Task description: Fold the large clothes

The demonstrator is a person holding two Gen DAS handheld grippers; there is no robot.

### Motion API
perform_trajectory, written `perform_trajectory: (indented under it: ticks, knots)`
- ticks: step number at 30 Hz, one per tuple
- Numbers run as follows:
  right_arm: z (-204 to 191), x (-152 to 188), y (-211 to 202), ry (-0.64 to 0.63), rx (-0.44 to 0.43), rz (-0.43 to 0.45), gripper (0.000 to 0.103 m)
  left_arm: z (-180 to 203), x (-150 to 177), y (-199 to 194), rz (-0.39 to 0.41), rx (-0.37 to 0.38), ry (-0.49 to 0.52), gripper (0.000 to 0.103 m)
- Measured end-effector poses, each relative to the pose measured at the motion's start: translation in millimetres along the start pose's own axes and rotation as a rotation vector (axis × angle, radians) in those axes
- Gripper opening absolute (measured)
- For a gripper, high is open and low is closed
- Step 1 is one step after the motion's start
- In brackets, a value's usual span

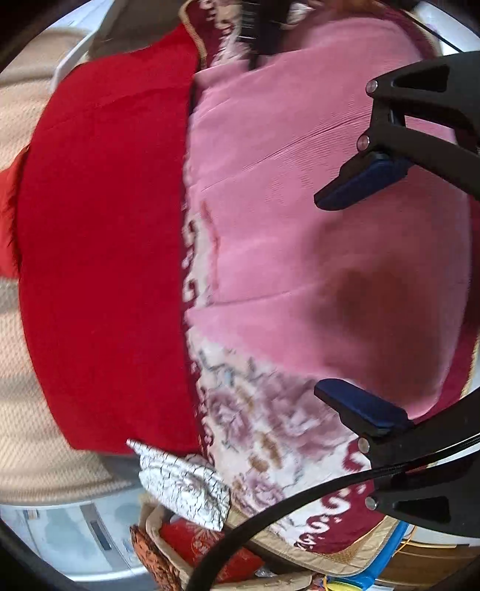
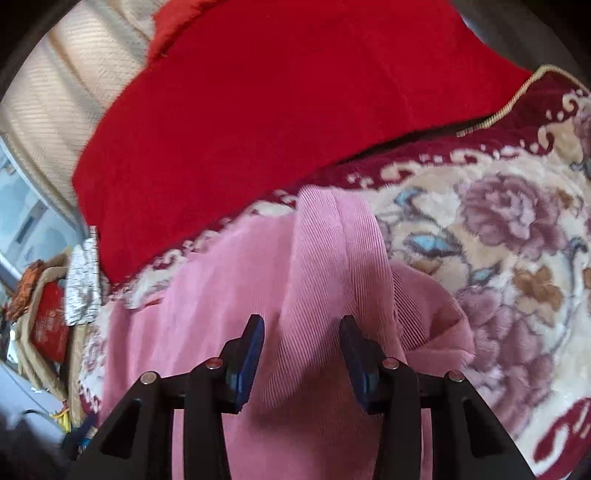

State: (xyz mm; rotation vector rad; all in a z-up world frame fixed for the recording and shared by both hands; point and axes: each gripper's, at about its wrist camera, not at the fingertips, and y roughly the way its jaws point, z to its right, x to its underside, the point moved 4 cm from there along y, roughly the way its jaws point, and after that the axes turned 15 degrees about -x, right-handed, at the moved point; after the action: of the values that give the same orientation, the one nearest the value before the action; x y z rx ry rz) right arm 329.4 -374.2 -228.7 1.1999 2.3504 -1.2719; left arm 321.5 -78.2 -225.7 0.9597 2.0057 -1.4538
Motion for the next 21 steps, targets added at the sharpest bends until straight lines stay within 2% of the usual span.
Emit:
perform_trajectory:
  ticks: [1,3,4,5,11,14,17,19,21]
  knots:
    - [5.2,2.1,7.8,0.011,0.012,-0.017,0.047,0.5,-2.7,6.9,-0.022,-0.020,0.013,0.093]
    - [10.3,9.4,14.4,0.011,0.005,-0.015,0.047,8.0,-0.5,31.9,-0.121,-0.076,0.080,0.093]
    - [9.0,11.0,13.0,-0.004,0.008,-0.005,0.047,14.9,5.6,49.4,-0.200,-0.075,0.123,0.093]
    - [6.2,13.0,10.9,-0.019,0.016,-0.008,0.047,18.0,9.8,56.3,-0.230,-0.057,0.132,0.093]
    - [-4.1,21.7,-15.7,-0.003,-0.021,-0.001,0.047,18.9,18.6,62.9,-0.274,-0.024,0.107,0.096]
    - [-10.9,33.3,-29.4,-0.022,-0.025,0.012,0.054,20.3,25.1,65.7,-0.265,-0.020,0.094,0.100]
    - [-5.2,47.6,-17.7,-0.045,-0.006,-0.064,0.054,16.5,26.6,68.6,-0.319,0.018,0.080,0.101]
    - [-8.3,50.6,-21.9,-0.064,0.002,-0.060,0.054,11.2,21.4,65.7,-0.366,0.035,0.087,0.101]
    - [-16.3,52.5,-35.8,-0.060,0.001,-0.050,0.054,2.5,18.1,52.9,-0.341,0.029,0.071,0.100]
